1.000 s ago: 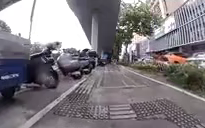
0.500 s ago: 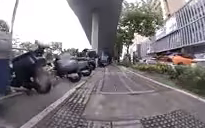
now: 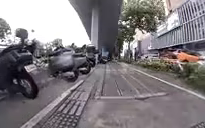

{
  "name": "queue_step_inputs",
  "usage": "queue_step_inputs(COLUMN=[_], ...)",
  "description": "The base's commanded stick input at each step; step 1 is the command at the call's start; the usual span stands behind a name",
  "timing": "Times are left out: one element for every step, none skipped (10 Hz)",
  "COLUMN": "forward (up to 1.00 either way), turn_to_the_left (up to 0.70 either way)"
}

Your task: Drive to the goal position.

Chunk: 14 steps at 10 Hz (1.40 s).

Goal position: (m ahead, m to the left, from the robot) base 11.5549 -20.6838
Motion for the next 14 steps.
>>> queue_step_inputs(forward=[0.7,0.7,0.7,0.7,0.7,0.7,0.7,0.7,0.7,0.7,0.7,0.7,0.7,0.7], turn_to_the_left=[0.0,0.0,0.0,0.0,0.0,0.0,0.0,-0.04,-0.14,-0.08,-0.02,0.0,0.0,0.0])
